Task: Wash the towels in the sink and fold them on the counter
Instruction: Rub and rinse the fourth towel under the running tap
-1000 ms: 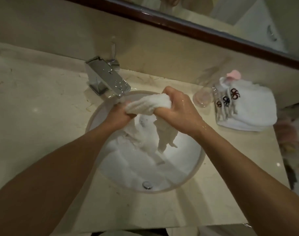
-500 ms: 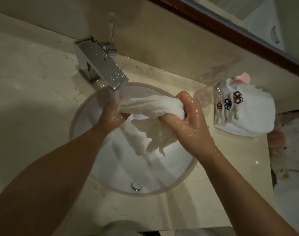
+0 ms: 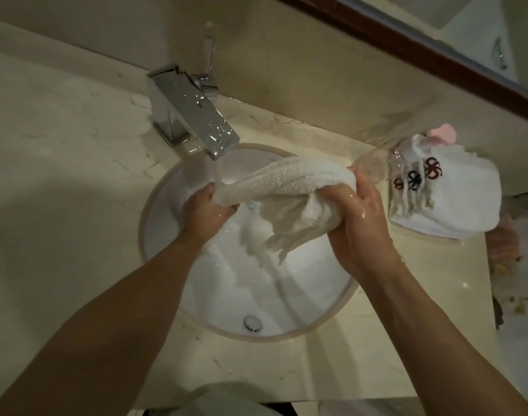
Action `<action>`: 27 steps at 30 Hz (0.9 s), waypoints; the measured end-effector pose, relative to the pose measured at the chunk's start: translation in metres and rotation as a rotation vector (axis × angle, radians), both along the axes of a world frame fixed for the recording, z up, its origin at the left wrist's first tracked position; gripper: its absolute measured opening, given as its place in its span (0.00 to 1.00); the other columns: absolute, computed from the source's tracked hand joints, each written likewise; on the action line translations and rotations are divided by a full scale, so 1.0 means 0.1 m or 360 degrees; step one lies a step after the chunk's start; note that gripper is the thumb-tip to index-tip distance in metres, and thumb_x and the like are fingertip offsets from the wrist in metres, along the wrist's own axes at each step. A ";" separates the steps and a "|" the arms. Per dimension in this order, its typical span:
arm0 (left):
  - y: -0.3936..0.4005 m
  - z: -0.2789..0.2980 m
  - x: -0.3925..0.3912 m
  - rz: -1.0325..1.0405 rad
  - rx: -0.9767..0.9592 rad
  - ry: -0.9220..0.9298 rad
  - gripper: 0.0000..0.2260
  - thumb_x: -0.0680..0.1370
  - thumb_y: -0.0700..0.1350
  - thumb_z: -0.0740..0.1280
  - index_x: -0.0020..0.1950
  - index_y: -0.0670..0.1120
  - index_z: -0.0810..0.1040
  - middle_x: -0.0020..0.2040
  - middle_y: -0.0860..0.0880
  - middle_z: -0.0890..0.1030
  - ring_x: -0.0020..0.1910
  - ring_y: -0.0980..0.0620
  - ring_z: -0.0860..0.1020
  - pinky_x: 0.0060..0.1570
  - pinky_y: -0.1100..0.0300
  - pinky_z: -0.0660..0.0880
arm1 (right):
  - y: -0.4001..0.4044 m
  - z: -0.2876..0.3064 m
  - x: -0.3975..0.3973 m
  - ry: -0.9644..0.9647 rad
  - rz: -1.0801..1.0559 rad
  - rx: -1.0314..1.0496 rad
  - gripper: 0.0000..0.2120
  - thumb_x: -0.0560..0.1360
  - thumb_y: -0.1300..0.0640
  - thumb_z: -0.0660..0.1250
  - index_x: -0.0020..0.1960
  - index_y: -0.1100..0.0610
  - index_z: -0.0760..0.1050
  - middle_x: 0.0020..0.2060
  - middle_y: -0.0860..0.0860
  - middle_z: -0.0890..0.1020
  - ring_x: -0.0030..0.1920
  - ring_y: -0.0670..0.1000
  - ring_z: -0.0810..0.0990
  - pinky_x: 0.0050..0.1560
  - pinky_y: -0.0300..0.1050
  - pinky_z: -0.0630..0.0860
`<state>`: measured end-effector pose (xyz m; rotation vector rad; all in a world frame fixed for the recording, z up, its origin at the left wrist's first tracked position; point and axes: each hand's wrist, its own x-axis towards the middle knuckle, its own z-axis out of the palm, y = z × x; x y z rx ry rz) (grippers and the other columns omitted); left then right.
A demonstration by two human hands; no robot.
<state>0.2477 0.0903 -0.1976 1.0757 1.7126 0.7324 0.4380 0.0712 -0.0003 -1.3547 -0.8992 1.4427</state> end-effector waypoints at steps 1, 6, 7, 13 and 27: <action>-0.05 -0.04 0.05 -0.0035 -0.0008 -0.0015 0.16 0.69 0.48 0.76 0.55 0.51 0.79 0.46 0.49 0.83 0.47 0.45 0.82 0.45 0.56 0.77 | 0.00 0.07 0.01 0.0070 0.0000 0.0043 0.06 0.72 0.65 0.66 0.48 0.59 0.72 0.43 0.54 0.82 0.45 0.54 0.82 0.46 0.49 0.79; -0.05 -0.08 0.15 0.0011 0.0035 0.0095 0.11 0.75 0.38 0.68 0.57 0.40 0.79 0.48 0.41 0.82 0.49 0.40 0.80 0.49 0.52 0.76 | -0.07 0.22 0.12 0.0049 0.0040 0.0121 0.07 0.71 0.67 0.66 0.43 0.58 0.69 0.40 0.53 0.82 0.43 0.51 0.82 0.42 0.44 0.79; -0.04 -0.10 0.13 0.0062 0.0060 0.0181 0.12 0.75 0.40 0.68 0.57 0.39 0.79 0.49 0.39 0.83 0.49 0.38 0.80 0.50 0.49 0.76 | -0.10 0.21 0.14 0.0043 0.0029 0.0114 0.07 0.71 0.66 0.66 0.43 0.58 0.69 0.40 0.53 0.81 0.43 0.51 0.82 0.41 0.44 0.79; -0.08 -0.06 -0.05 -0.0245 -0.0019 0.0481 0.19 0.72 0.51 0.75 0.58 0.44 0.78 0.50 0.42 0.81 0.50 0.39 0.79 0.47 0.51 0.74 | -0.23 0.15 0.16 -0.0242 0.0135 0.0086 0.07 0.72 0.60 0.70 0.48 0.57 0.74 0.44 0.54 0.82 0.46 0.54 0.82 0.47 0.52 0.79; -0.28 1.34 -0.25 0.0009 0.0439 -0.0064 0.08 0.64 0.47 0.67 0.41 0.53 0.77 0.35 0.59 0.81 0.35 0.65 0.77 0.37 0.65 0.74 | 0.22 -0.30 -0.28 -0.1206 0.1046 0.0249 0.27 0.65 0.40 0.73 0.57 0.52 0.72 0.49 0.49 0.82 0.48 0.51 0.80 0.47 0.49 0.76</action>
